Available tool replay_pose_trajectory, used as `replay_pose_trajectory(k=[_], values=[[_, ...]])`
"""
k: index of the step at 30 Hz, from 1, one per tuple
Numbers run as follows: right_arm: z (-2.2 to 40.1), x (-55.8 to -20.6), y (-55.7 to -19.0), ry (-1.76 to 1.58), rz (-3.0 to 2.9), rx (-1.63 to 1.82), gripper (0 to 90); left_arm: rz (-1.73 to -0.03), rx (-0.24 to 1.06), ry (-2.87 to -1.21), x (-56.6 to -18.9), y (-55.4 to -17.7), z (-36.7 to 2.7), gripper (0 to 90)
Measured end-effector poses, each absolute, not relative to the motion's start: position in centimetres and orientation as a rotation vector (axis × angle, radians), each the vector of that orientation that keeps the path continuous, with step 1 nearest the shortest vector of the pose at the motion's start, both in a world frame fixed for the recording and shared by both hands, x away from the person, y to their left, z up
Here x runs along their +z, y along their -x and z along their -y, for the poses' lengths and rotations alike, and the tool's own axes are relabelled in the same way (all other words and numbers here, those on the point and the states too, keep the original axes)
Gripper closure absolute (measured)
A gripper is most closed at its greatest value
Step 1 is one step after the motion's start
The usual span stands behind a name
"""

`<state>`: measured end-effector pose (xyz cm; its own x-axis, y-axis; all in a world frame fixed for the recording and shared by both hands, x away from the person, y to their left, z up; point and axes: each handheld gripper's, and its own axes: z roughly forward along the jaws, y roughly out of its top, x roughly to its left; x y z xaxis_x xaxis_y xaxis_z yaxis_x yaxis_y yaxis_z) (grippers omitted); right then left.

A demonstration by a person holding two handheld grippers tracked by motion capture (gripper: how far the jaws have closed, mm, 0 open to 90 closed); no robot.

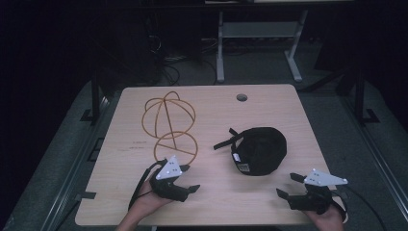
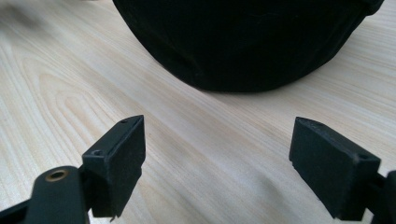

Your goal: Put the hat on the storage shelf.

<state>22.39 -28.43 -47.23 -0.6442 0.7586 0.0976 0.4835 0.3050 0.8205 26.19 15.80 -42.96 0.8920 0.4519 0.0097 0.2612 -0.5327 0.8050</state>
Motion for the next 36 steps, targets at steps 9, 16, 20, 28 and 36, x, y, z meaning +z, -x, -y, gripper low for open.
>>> replay_pose_trajectory(k=[9, 16, 20, 28, 36], values=[[28.8, -47.2, -22.4, -1.126, -2.259, 1.279, 18.2, -0.468, 0.226, -2.166, -42.0, -26.6, -13.6, 25.4], [28.8, -47.2, -22.4, -1.127, -2.259, 1.286, 18.2, -0.451, 0.203, -2.162, -41.4, -27.0, -12.4, 25.4], [28.8, -47.3, -22.5, -1.125, -2.264, 1.286, 18.2, -0.436, 0.196, -2.170, -41.0, -27.2, -11.8, 25.4], [28.7, -47.2, -22.3, -1.125, -2.264, 1.294, 18.2, -0.382, 0.195, -2.177, -39.5, -27.7, -9.9, 25.5], [28.9, -47.2, -22.2, -1.125, -2.259, 1.306, 18.2, -0.340, 0.183, -2.180, -38.1, -28.4, -7.7, 25.6]])
